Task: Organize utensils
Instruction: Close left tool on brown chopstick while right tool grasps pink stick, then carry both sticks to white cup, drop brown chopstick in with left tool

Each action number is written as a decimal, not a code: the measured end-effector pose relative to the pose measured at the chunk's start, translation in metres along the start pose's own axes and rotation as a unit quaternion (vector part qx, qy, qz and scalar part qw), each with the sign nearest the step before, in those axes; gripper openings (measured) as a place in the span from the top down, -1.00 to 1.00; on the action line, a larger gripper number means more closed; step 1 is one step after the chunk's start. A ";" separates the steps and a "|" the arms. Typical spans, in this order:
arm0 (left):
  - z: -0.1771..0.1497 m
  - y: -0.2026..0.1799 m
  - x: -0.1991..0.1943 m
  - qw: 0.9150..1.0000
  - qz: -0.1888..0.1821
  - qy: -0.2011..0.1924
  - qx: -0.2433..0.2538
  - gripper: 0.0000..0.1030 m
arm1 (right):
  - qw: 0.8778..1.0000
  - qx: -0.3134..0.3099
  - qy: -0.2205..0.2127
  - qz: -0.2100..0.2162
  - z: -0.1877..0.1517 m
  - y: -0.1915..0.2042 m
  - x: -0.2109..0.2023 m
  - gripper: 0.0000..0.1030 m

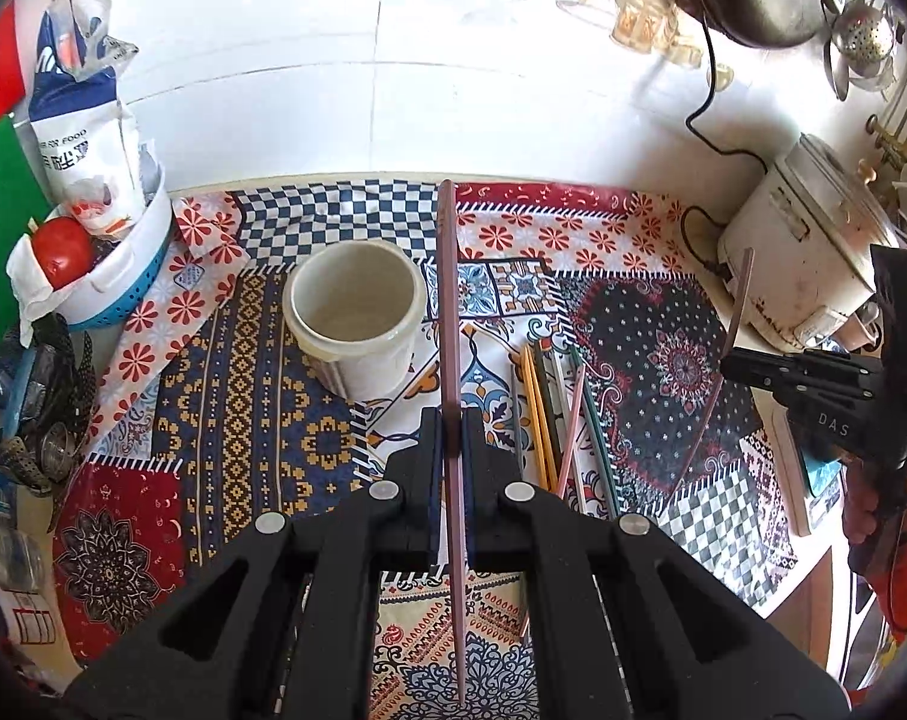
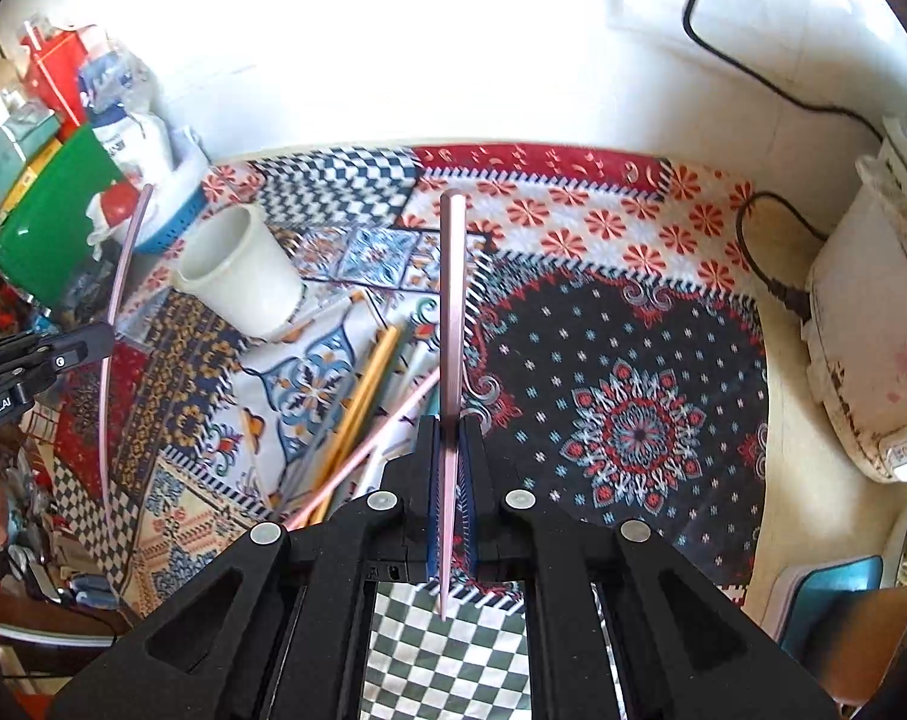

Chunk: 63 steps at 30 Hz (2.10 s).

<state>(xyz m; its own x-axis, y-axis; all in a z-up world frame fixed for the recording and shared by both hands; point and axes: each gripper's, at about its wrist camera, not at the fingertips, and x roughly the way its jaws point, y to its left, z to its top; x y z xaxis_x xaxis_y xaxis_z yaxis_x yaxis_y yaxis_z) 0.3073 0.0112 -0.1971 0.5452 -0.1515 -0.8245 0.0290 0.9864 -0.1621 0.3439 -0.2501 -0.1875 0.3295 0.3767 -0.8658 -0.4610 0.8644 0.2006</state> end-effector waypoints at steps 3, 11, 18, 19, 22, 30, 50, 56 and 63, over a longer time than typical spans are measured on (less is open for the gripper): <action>0.006 0.003 -0.010 1.000 0.004 -0.019 -0.006 0.92 | 1.000 -0.011 -0.015 0.007 0.010 0.010 -0.006 0.90; 0.030 0.017 -0.031 0.997 0.019 -0.071 -0.020 0.92 | 0.997 -0.042 -0.055 0.028 0.042 0.037 -0.021 0.98; 0.055 0.030 -0.038 0.993 0.034 -0.107 -0.030 0.92 | 0.993 -0.077 -0.082 0.037 0.077 0.055 -0.025 0.98; 0.057 0.031 -0.039 0.993 0.038 -0.112 -0.030 0.92 | 0.993 -0.078 -0.082 0.036 0.080 0.055 -0.022 0.98; 0.064 0.035 -0.039 0.991 0.037 -0.121 -0.034 0.92 | 0.995 -0.072 -0.068 0.031 0.088 0.050 -0.007 0.98; 0.087 0.048 -0.025 0.989 0.045 -0.134 -0.049 0.92 | 1.000 -0.020 0.014 -0.011 0.098 0.012 0.062 0.63; 0.129 0.064 0.027 0.977 0.077 -0.189 -0.062 0.92 | 0.990 0.013 0.124 -0.061 0.118 -0.024 0.191 0.67; 0.125 0.068 0.053 0.980 0.081 -0.173 -0.063 0.92 | 0.993 0.000 0.094 -0.075 0.116 -0.016 0.195 0.81; 0.114 0.064 0.071 0.982 0.090 -0.160 -0.050 0.92 | 0.995 -0.002 0.072 -0.061 0.119 -0.001 0.188 0.86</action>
<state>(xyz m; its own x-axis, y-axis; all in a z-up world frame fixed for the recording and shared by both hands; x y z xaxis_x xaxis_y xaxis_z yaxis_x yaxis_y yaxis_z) 0.4433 0.0706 -0.2044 0.7699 0.0683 -0.6345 -0.1661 0.9814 -0.0959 0.5047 -0.1406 -0.2964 0.2617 0.2163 -0.9406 -0.4282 0.8994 0.0877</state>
